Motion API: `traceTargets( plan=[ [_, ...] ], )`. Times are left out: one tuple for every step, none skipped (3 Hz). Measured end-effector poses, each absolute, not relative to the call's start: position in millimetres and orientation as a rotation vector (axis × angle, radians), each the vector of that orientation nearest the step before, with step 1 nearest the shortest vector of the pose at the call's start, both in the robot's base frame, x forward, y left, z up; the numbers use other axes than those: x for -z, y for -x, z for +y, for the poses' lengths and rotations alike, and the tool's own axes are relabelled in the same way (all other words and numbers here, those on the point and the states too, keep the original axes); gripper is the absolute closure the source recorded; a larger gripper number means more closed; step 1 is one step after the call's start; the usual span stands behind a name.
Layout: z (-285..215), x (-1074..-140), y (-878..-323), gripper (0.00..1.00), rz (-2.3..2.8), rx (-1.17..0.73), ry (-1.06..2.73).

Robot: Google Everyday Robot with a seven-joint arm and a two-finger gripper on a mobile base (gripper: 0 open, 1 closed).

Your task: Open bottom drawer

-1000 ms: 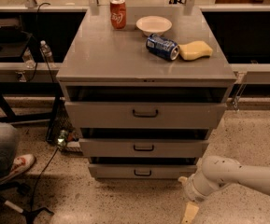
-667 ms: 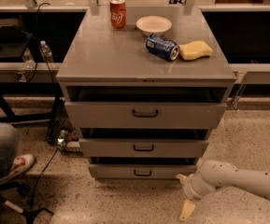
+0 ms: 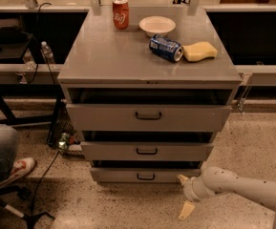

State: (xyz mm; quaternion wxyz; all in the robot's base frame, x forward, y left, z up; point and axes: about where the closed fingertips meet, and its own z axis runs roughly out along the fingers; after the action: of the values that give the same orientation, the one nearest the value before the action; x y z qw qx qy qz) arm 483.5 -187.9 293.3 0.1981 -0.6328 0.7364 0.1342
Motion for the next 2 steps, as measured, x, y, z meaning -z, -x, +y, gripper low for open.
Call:
traceTargets(
  plan=[
    [-187,-289,-486,0.0,2.041,-0.371,1.769],
    [-185,-271,-507,0.0,1.967,-0.303,1.781]
  ],
)
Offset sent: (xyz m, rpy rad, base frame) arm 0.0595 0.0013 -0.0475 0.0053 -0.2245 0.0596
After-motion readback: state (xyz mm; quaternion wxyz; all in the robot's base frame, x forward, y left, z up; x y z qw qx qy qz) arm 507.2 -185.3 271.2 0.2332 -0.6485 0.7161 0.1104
